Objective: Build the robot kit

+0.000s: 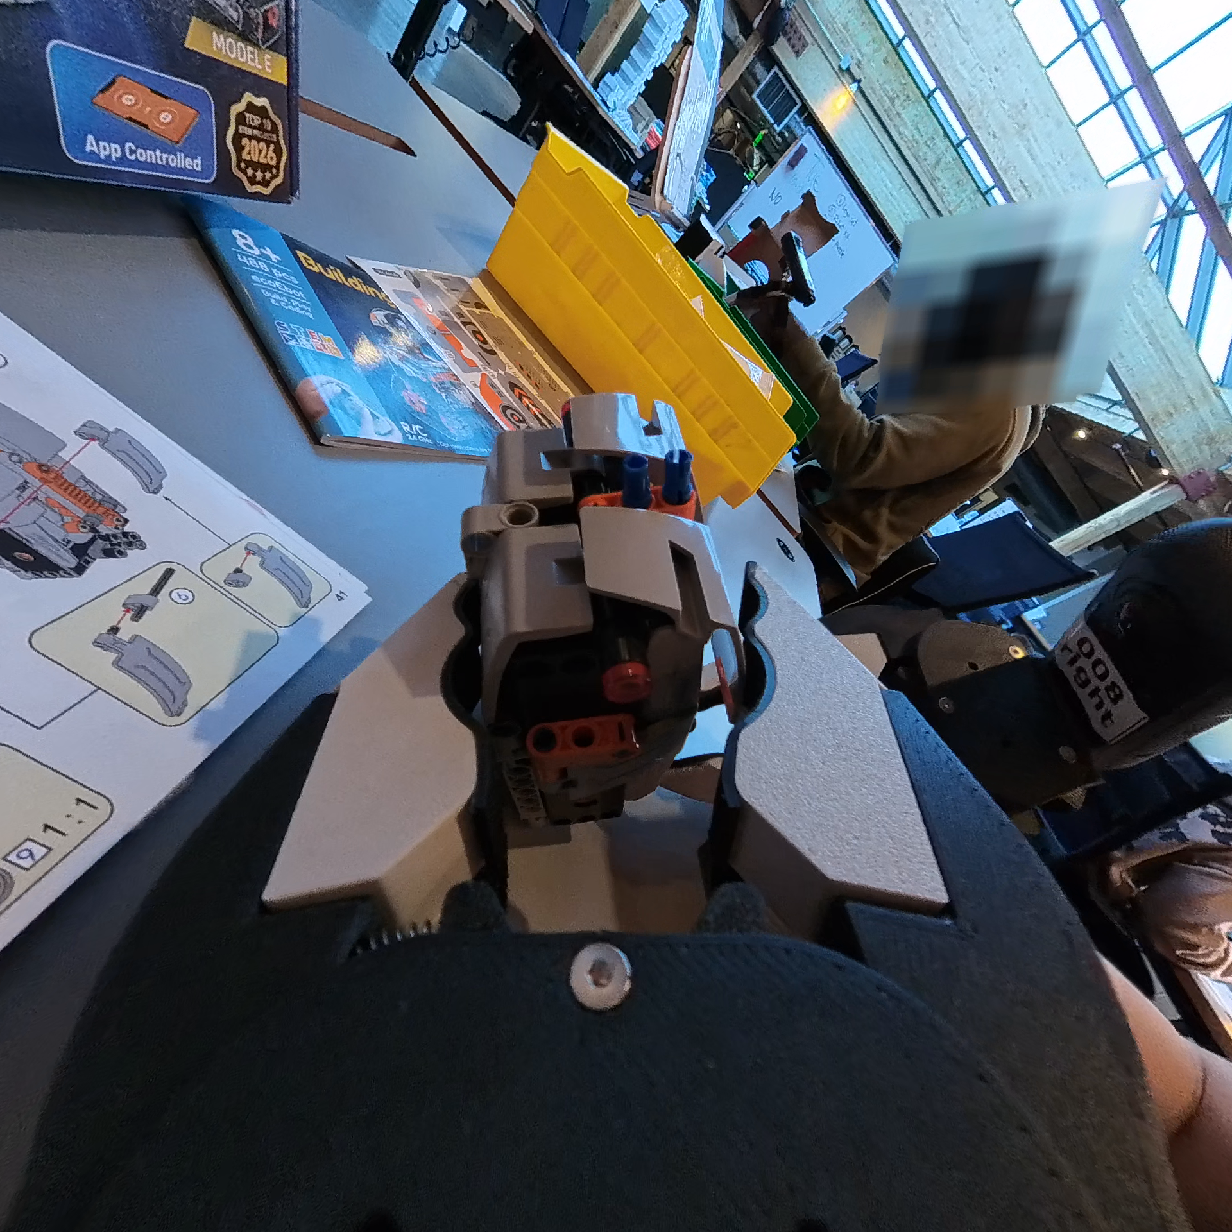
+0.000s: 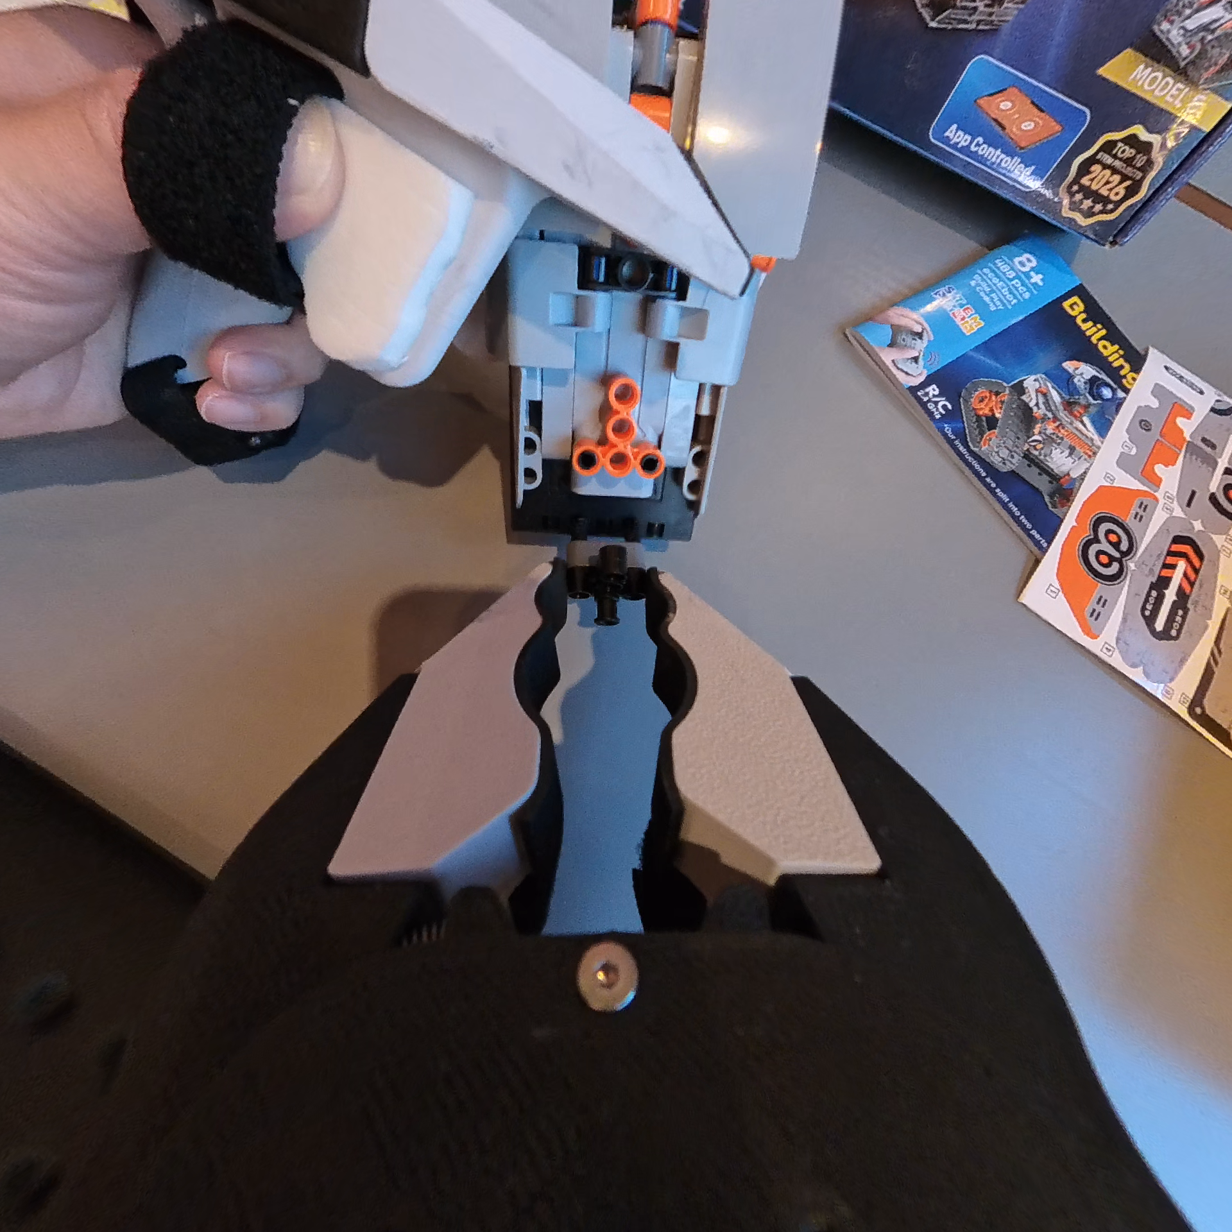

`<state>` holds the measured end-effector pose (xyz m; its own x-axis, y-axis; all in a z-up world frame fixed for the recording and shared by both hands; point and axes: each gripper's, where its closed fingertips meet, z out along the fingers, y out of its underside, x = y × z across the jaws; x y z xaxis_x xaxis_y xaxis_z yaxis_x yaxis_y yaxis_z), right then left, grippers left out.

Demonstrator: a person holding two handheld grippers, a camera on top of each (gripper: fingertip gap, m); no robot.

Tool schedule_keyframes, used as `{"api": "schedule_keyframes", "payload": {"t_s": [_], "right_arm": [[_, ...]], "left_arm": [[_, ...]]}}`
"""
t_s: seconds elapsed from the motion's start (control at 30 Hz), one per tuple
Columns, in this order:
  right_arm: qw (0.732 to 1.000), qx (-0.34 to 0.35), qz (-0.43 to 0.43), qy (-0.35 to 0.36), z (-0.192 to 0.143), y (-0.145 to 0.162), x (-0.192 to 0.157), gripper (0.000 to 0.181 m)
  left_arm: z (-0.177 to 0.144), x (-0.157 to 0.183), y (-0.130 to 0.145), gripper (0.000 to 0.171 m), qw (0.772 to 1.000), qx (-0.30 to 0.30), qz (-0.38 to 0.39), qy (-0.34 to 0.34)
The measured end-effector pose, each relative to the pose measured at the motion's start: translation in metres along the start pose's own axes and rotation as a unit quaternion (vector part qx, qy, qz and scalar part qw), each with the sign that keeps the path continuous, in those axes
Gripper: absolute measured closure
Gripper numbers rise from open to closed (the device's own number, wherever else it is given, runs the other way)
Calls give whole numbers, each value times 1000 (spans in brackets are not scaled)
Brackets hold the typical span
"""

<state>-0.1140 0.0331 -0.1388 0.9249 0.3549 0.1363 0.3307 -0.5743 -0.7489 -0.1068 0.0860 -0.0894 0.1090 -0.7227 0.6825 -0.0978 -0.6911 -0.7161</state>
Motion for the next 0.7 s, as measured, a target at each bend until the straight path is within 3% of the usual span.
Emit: {"api": "schedule_keyframes", "payload": {"t_s": [0.23, 0.5, 0.7], "right_arm": [[999, -44, -22, -1, 3, 3, 0, 160], [986, -146, -77, 5, 1, 0, 2, 160], [975, -216, -44, -16, 1, 3, 1, 160]], "left_arm": [[0, 0, 0, 97, 1000, 0, 0, -2], [0, 0, 0, 97, 1000, 1, 7, -6], [-1, 0, 0, 97, 1000, 4, 1, -6]]}}
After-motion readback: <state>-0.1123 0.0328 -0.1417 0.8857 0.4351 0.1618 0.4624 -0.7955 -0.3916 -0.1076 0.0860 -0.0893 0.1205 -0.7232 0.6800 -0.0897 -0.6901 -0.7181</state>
